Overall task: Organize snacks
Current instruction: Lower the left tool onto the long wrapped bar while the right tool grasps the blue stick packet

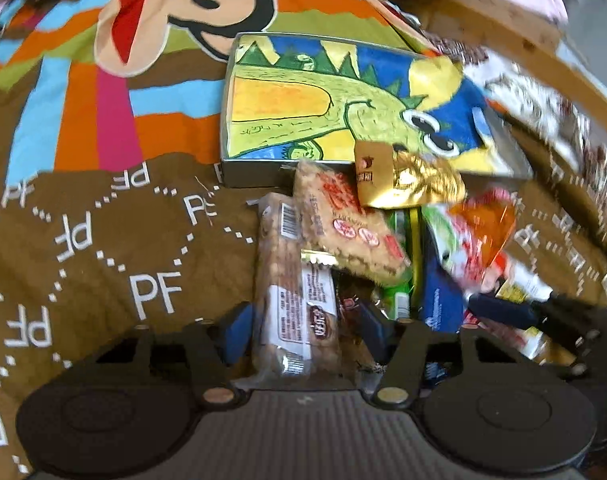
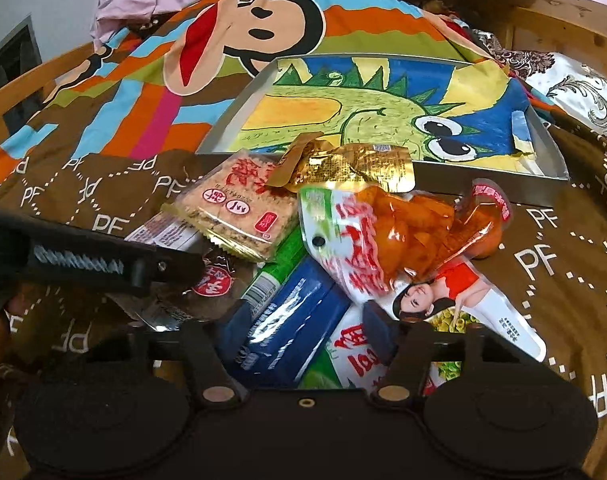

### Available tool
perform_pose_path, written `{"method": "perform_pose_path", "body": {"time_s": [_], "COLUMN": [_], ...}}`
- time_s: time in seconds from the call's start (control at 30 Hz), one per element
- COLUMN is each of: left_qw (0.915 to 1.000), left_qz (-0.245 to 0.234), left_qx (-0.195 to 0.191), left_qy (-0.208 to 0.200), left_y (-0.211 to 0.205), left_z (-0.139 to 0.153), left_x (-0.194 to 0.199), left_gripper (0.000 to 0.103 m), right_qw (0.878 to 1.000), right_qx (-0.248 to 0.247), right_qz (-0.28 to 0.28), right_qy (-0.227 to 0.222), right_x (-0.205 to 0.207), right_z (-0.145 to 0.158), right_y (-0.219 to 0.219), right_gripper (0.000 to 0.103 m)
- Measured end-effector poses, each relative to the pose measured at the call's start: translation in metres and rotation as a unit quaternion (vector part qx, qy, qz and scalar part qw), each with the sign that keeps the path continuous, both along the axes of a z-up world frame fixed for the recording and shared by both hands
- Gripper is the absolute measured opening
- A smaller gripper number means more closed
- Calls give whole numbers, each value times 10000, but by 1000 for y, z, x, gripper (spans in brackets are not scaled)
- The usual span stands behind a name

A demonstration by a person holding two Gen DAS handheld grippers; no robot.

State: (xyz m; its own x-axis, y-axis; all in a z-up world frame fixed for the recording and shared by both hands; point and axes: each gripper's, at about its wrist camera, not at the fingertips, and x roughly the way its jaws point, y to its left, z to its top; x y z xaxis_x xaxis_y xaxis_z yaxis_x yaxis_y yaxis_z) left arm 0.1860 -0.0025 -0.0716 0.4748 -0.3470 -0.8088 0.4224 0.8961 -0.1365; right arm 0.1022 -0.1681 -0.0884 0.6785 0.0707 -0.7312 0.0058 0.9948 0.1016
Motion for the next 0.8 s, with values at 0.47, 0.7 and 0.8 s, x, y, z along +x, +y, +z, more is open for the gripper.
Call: {"method": "perform_pose_path", "body": {"time_s": [0.47, 0.7, 0.8], "left_qw": [9991, 9983, 9980], "left_qz": [187, 170, 186], "left_qx": [371, 517, 571], "left_qy": [62, -225, -177], "left_y": [5, -7, -7], "left_z": [15, 5, -3], "left_x": [-22, -7, -6], "left_gripper": [51, 64, 60], "right_qw": [9999, 9999, 9998], "right_qx": [23, -66, -151], "right_qz": [-135, -128, -139], "right_qy": [103, -27, -40], "right_x": [-27, -12, -13], "right_z": [7, 0, -2], "right_y": [-18, -12, -9], "right_gripper": [57, 69, 66]}}
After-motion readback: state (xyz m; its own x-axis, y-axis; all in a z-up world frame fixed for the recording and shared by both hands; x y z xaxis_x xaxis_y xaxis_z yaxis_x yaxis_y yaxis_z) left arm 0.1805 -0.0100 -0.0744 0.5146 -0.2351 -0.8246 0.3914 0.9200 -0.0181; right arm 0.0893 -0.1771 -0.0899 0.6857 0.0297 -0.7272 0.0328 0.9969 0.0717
